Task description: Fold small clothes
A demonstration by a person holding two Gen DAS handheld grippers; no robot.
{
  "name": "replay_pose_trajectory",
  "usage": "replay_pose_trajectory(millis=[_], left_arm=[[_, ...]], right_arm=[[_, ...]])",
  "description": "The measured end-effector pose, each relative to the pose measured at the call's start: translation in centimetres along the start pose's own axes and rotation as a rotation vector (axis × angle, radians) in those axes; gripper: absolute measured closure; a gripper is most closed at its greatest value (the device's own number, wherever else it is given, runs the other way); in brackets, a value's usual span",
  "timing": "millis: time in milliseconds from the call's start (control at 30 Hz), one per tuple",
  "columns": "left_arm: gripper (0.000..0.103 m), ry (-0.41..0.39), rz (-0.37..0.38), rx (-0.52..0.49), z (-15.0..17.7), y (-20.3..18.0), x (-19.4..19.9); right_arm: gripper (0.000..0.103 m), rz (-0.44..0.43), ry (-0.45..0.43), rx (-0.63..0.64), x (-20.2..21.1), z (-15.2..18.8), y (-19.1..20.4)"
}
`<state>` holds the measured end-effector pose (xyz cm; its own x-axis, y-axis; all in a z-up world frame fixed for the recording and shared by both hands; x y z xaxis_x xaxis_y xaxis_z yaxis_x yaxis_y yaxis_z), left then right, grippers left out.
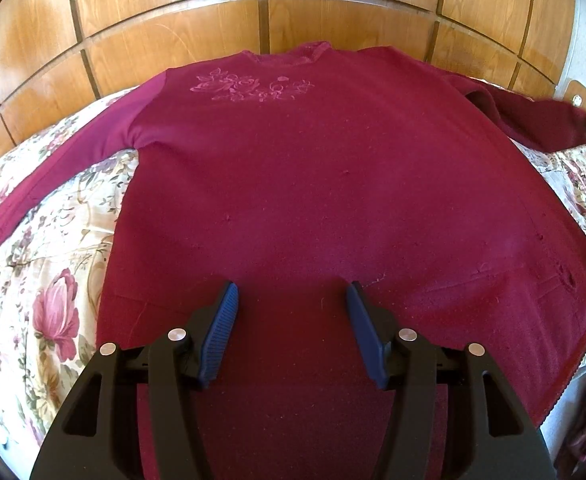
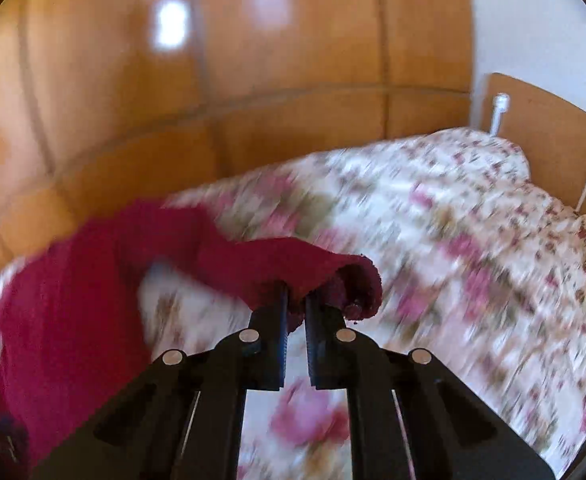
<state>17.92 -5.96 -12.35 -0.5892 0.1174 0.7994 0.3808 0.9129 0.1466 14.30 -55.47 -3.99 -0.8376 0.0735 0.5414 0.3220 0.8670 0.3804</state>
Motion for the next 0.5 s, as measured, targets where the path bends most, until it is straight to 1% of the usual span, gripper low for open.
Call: replay_pose_trajectory(millis=[67,133,200,233,300,333,367,400,433,500], left_arm=[[0.047,0.003,-0.001,0.001,0.0,0.0,0.0],[0.047,0.008,0.0,0.002,0.0,0.1,-0.1],[0.047,0.015,0.0,0.005,-0.1,0.0,-0.1],[0.047,0.017,-0.002,0.005,-0.1,0.0,-0.2],[0.046,0.024,-0.004,0.008,-0.1,0.0,-0.2],[0.046,0.026,-0.004,0.007,-0.1,0.0,-0.2],[0.046,0.029,-0.004,0.008,-0.1,0.0,-0.2],[0.046,0.03,-0.003,0.009,-0.1,0.0,-0.2],[0.046,0.029,-0.002,0.01,-0.1,0.0,-0.2],[0.046,0.028,-0.002,0.009,-0.1,0.1,-0.2]], right_arm=[[0.096,0.04,-0.026,-0.054,-1.5,-3.6,-1.4],[0.096,0.079,-0.01,-0.126,-3.7,-6.9,-3.3],[0.096,0.134,-0.001,-0.168,-5.7,-9.2,-4.8],[0.096,0.157,0.02,-0.194,-7.4,-10.4,-5.6],[0.083,0.187,0.044,-0.258,-9.9,-11.7,-7.0],[0.055,0.192,0.044,-0.269,-10.4,-11.8,-7.5],[0.036,0.2,0.041,-0.28,-10.9,-11.8,-7.9],[0.035,0.219,0.029,-0.305,-11.0,-11.5,-8.5],[0.035,0.209,0.031,-0.325,-10.7,-11.0,-8.7],[0.035,0.161,0.074,-0.384,-10.6,-9.4,-9.4]])
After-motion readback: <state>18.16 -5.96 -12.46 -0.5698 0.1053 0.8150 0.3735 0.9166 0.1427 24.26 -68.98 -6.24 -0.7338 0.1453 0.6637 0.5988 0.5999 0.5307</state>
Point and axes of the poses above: each gripper's, at about its wrist camera, not at the fingertips, and x roughly against the way its jaws point, y to its left, z to its underside, the point moved 5 cm from there along -x, roughly the way its jaws point, and after that the axes turned 15 degrees about -x, right-handed, at the moved point
